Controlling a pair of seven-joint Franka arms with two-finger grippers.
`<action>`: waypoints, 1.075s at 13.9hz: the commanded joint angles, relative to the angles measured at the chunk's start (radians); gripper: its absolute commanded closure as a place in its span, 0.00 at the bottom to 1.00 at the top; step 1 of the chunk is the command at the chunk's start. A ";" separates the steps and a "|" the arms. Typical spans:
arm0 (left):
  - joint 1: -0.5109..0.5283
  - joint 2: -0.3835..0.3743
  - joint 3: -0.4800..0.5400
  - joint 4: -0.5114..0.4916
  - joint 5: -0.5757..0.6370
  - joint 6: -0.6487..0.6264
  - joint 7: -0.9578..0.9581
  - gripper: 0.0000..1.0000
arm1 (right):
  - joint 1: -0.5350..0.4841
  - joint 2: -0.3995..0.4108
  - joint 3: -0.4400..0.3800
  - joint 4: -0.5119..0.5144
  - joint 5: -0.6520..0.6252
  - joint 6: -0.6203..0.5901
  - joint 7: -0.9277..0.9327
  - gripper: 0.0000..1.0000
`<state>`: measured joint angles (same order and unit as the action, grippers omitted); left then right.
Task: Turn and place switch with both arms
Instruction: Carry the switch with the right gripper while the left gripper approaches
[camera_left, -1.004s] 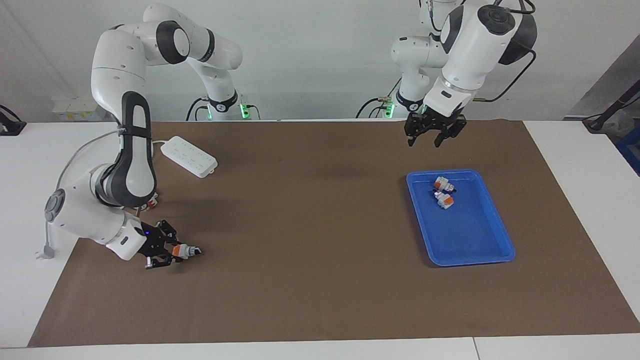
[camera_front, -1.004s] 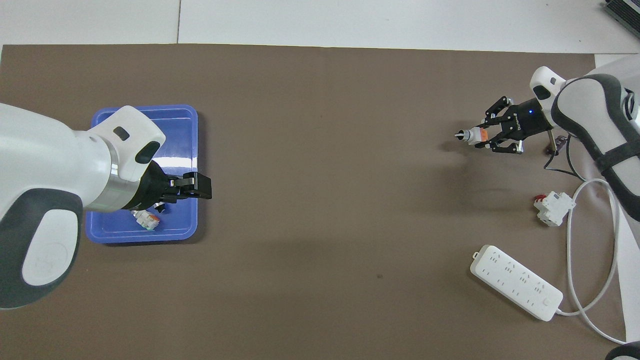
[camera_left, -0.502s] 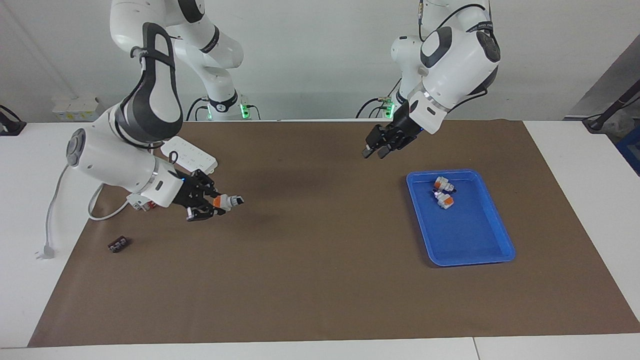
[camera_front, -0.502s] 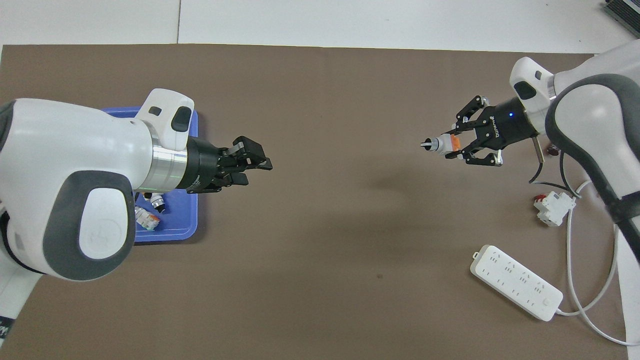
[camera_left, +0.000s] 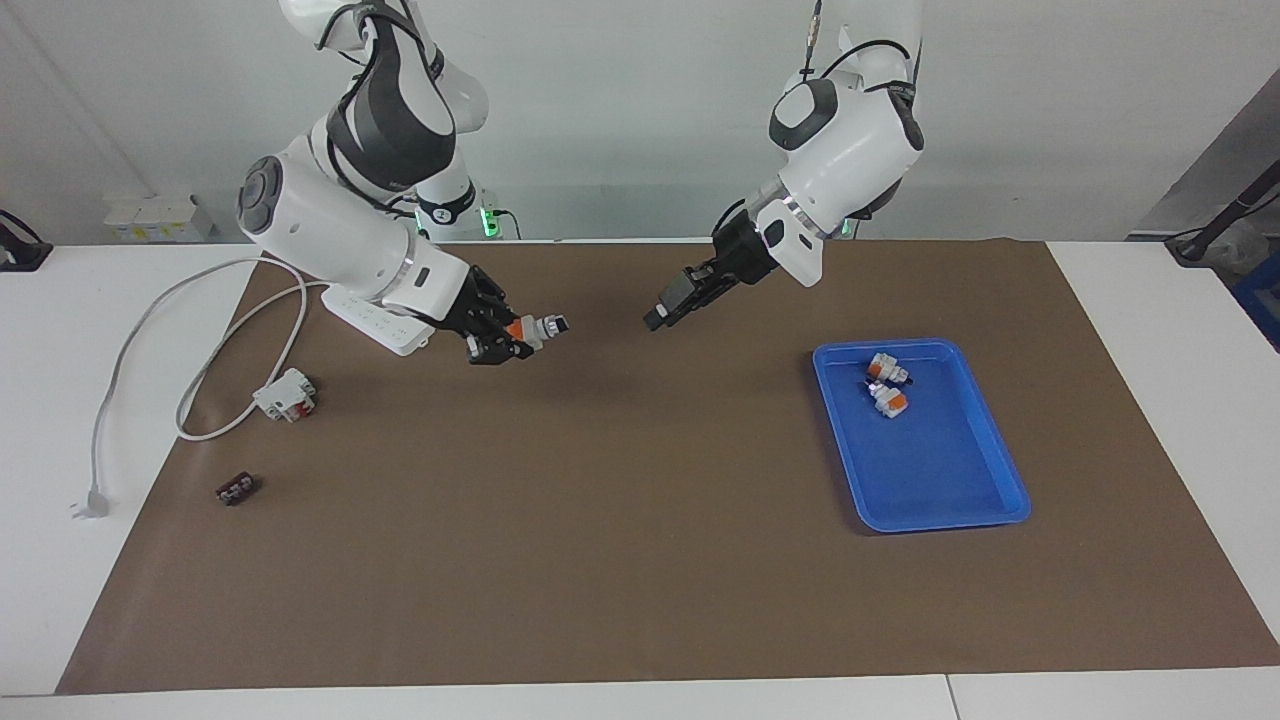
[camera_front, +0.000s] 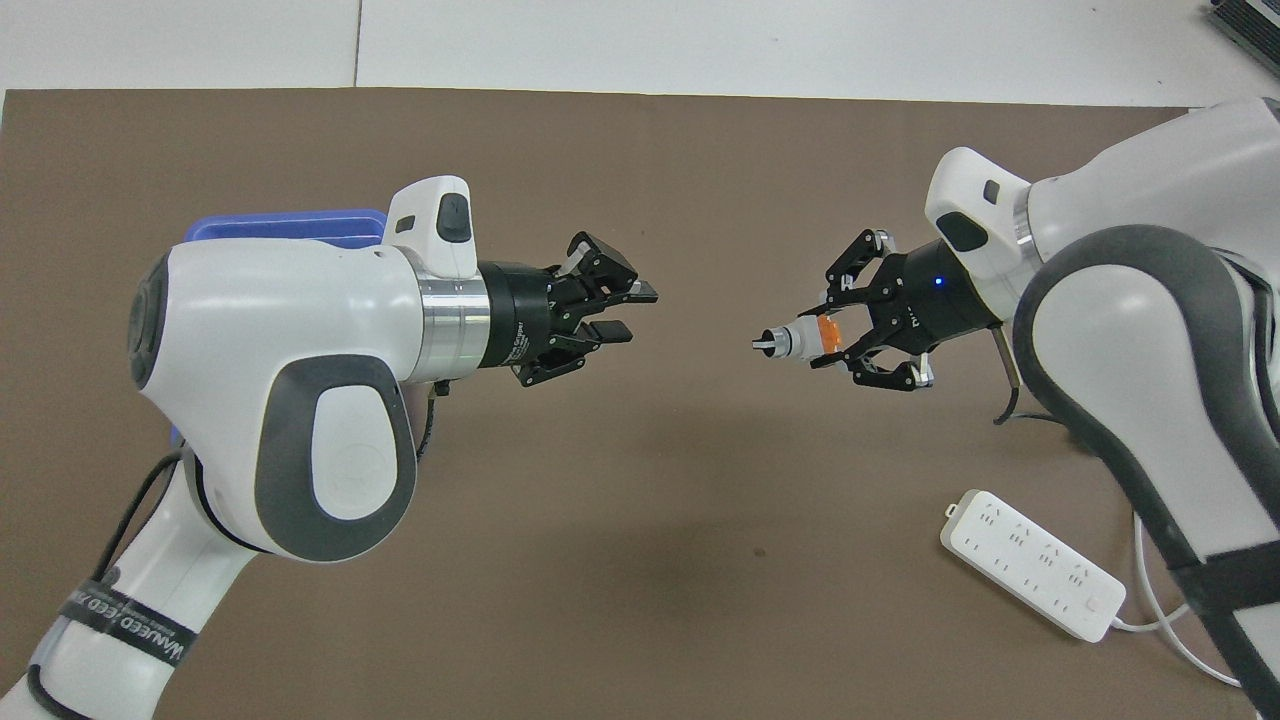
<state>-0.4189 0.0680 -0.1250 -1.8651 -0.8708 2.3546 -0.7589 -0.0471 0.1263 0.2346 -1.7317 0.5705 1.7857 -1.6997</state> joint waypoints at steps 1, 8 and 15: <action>-0.047 0.033 0.012 0.015 -0.069 0.061 -0.065 0.55 | -0.010 -0.117 -0.003 -0.112 0.098 -0.003 0.011 1.00; -0.006 0.009 0.001 0.015 -0.229 -0.075 -0.089 0.62 | 0.015 -0.168 -0.003 -0.152 0.233 0.007 0.026 1.00; 0.098 -0.094 0.013 0.011 -0.257 -0.264 -0.333 0.66 | 0.018 -0.172 -0.003 -0.163 0.253 0.026 0.028 1.00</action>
<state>-0.3363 0.0152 -0.1151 -1.8375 -1.1125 2.1419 -0.9978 -0.0306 -0.0134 0.2341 -1.8598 0.7988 1.7896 -1.6899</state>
